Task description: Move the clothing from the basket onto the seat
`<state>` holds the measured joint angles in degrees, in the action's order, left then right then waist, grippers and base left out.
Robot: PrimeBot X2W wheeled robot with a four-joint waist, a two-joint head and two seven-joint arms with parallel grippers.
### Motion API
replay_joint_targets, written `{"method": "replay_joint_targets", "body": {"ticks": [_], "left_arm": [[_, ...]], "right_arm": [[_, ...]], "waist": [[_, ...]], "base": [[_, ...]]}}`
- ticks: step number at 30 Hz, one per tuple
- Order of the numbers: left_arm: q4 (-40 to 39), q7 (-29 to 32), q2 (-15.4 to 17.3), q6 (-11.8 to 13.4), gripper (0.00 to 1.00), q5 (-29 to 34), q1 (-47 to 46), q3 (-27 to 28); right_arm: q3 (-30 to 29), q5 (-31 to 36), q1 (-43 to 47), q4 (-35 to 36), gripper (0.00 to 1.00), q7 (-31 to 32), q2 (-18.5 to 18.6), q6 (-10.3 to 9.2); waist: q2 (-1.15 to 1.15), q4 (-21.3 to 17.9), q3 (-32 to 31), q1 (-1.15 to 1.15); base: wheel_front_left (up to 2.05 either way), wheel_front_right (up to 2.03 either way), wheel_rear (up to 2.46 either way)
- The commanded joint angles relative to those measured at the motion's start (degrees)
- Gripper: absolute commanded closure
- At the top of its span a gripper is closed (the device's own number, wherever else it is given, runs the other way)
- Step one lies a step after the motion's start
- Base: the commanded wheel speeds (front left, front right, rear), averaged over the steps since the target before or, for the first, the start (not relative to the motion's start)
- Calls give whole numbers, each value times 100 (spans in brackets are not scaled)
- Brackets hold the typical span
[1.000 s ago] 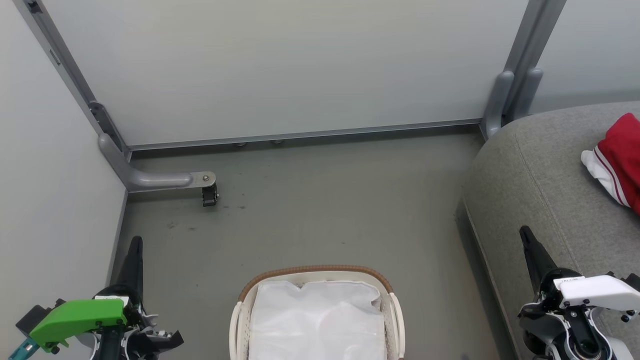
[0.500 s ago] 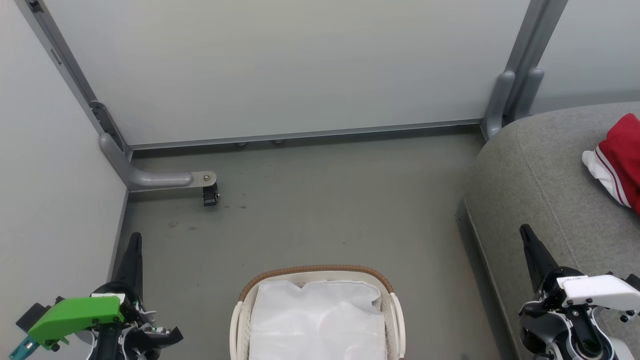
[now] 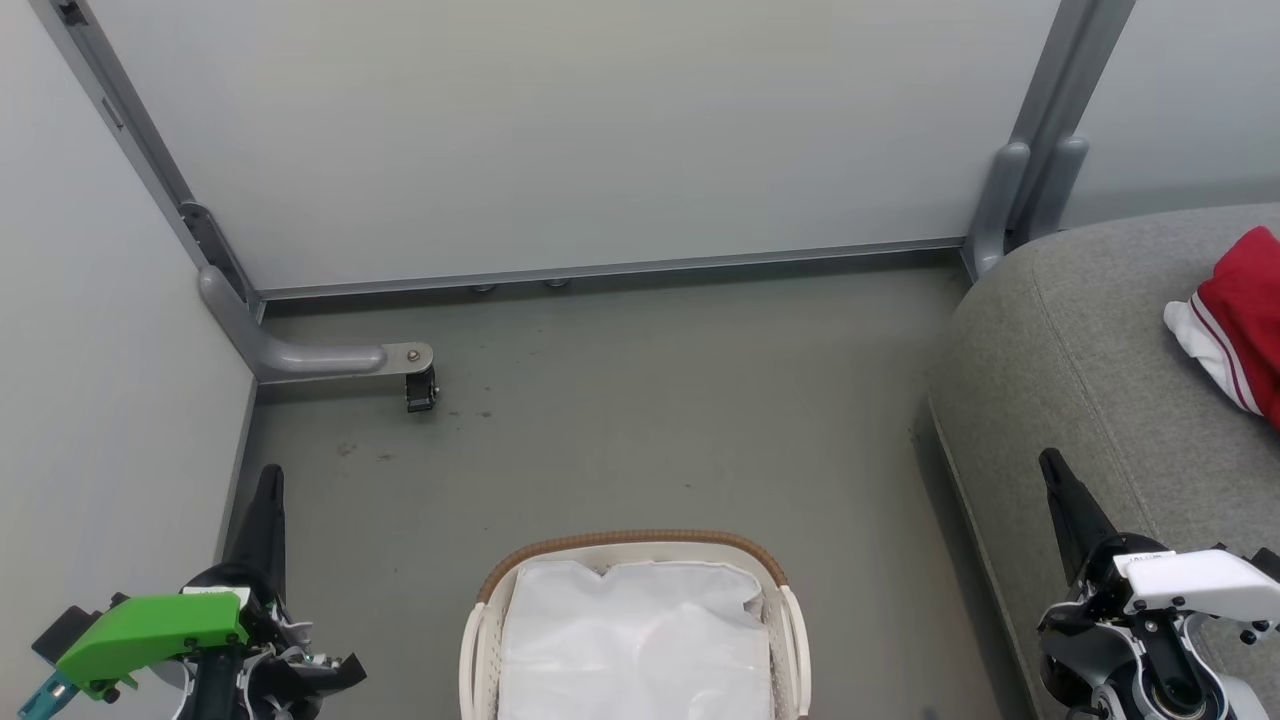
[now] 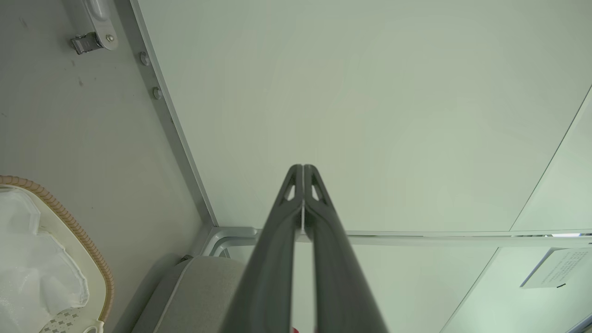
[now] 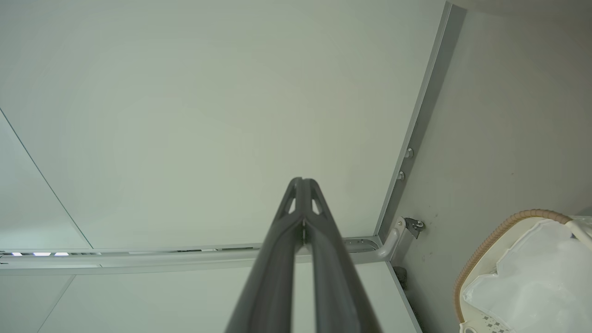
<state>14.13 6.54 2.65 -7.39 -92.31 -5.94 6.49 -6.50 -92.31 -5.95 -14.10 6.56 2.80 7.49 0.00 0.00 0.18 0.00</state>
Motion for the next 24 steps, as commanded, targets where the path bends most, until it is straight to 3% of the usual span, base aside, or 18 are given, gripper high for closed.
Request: {"method": "replay_joint_targets", "body": {"ticks": [1, 24], "left_arm": [[-13, 20, 42, -26, 100, -19, -69, 15], [-14, 20, 41, -26, 100, -20, -69, 14]], "right_arm": [[-14, -18, -49, 21, 100, 18, 15, 0], [-13, -19, -50, 21, 100, 18, 15, 0]], "waist": [[0, 0, 0, 0], [0, 0, 0, 0]], "base": [[0, 0, 0], [0, 0, 0]]}}
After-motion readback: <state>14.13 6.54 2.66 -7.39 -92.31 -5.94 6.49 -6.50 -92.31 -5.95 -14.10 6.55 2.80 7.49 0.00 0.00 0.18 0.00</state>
